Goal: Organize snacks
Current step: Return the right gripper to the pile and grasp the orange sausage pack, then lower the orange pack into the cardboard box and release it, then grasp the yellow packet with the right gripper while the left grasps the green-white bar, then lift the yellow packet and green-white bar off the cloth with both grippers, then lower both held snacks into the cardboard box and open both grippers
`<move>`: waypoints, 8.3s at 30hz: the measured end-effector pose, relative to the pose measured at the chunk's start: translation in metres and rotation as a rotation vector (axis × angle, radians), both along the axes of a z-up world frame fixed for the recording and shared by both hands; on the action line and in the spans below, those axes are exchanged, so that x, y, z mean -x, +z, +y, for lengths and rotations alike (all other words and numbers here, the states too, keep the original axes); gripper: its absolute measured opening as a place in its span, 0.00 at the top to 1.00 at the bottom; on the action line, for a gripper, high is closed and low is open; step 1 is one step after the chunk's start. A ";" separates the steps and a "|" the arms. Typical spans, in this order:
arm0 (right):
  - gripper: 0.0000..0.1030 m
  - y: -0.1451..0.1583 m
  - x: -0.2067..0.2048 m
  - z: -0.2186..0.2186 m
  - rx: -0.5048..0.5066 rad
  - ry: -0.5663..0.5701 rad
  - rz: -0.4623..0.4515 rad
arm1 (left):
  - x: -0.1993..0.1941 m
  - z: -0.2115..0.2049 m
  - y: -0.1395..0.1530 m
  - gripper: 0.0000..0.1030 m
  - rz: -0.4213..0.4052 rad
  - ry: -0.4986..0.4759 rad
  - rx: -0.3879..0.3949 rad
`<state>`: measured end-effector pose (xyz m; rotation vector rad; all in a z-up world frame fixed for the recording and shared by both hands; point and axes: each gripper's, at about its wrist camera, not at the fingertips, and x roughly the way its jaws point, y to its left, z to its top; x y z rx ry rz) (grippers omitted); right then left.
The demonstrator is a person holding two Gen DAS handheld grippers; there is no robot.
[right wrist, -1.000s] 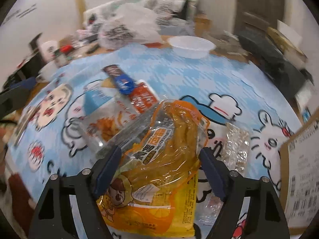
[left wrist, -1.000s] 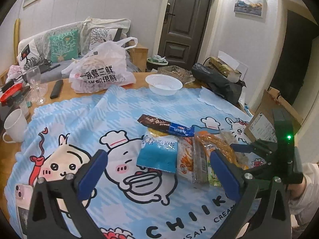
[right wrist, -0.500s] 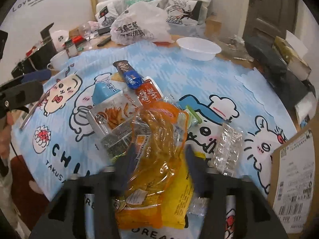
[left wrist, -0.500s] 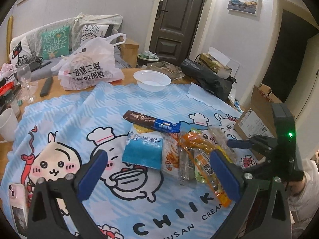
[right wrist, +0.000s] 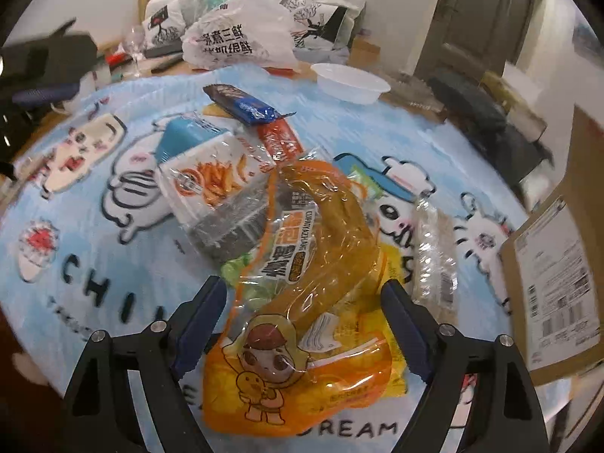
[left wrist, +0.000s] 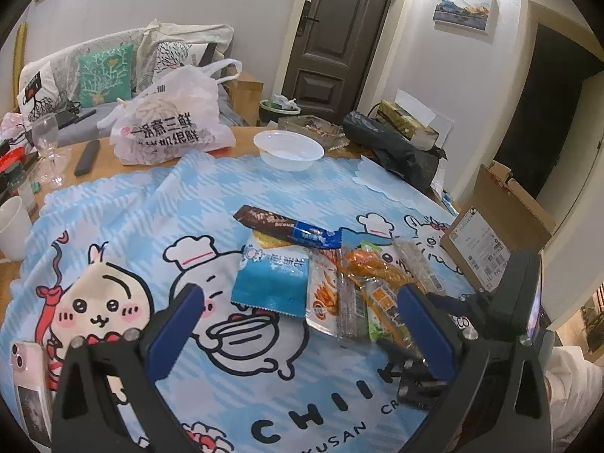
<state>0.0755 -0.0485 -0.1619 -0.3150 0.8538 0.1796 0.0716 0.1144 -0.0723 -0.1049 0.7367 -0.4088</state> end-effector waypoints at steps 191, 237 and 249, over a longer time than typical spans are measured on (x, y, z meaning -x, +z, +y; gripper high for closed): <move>0.35 0.050 0.047 -0.091 -0.293 0.148 -0.090 | 0.051 -0.109 -0.034 0.77 0.027 -0.078 -0.247; 0.35 0.176 0.069 -0.173 -0.360 0.164 -0.331 | 0.052 -0.175 0.124 0.77 -0.320 -0.182 -0.152; 0.35 0.155 0.034 -0.289 -0.287 -0.083 -0.261 | 0.001 -0.341 0.122 0.77 -0.216 -0.405 -0.136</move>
